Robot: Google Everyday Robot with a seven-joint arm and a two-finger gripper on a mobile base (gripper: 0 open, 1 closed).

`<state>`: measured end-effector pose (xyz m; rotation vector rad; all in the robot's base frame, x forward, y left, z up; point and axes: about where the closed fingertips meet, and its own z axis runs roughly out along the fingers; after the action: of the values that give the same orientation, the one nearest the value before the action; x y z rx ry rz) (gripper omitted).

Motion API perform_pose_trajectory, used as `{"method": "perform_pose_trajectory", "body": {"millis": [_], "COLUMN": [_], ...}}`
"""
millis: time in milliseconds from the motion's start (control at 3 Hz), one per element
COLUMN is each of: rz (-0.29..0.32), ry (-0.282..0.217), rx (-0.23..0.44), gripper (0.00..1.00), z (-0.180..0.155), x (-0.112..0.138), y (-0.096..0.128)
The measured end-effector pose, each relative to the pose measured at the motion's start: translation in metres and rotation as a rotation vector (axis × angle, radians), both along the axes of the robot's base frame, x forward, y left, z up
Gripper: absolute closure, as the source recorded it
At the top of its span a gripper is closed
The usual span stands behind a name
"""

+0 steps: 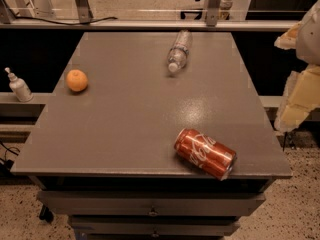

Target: Pick orange

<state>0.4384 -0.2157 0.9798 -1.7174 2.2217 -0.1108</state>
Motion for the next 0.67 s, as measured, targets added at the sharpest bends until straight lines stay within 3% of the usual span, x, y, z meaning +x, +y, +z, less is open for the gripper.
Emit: {"method": "perform_pose_trajectory", "body": {"millis": [333, 667], "rz": [0.000, 0.022], "ry": [0.000, -0.009], "rx": [0.000, 0.050], "gripper": [0.00, 0.00], "z": [0.000, -0.006], "x": [0.000, 0.009], "y": [0.000, 0.027]}}
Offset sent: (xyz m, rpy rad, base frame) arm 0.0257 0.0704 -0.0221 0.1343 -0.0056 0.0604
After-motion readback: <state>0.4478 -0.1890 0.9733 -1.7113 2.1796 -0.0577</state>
